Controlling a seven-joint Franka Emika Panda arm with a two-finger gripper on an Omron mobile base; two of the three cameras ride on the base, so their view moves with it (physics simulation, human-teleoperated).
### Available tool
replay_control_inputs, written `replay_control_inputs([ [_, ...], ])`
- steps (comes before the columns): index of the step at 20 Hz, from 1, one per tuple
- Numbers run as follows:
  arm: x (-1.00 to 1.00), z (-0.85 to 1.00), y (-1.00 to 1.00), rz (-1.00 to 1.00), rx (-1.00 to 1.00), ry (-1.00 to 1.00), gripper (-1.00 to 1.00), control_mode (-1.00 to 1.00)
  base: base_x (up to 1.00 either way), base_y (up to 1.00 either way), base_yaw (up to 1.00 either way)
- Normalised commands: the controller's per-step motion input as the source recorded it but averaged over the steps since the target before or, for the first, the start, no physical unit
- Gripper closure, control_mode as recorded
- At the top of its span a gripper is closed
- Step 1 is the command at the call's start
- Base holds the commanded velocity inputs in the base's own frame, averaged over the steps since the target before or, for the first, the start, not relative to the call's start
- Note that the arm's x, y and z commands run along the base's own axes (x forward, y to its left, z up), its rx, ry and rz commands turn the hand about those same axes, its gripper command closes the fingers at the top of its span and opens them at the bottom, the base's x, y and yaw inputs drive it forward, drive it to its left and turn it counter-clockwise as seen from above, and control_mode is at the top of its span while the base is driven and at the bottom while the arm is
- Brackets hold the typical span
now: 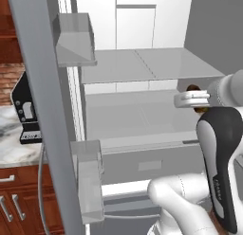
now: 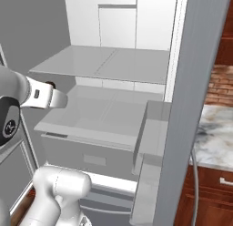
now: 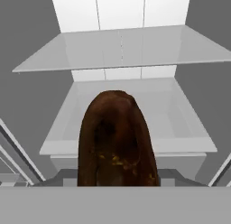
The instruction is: Gather the broccoli and sweet potato from the fridge and place them on a tray on the dining counter. Then gather the chicken drumstick and fish from the fridge and place them on the other tray.
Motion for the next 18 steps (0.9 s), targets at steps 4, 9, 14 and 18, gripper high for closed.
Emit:
replay_control_inputs([
  [4, 0.0, 0.0, 0.0, 0.0, 0.0, 0.0, 1.0, 1.0, -0.79, -0.04, -0.07],
  [9, 0.0, 0.0, 0.0, 0.0, 0.0, 0.0, 1.0, 1.0, -0.85, -0.13, -0.1],
  [14, 0.0, 0.0, 0.0, 0.0, 0.0, 0.0, 1.0, 1.0, -0.91, -0.18, -0.11],
  [18, 0.0, 0.0, 0.0, 0.0, 0.0, 0.0, 1.0, 1.0, -0.96, -0.19, -0.11],
])
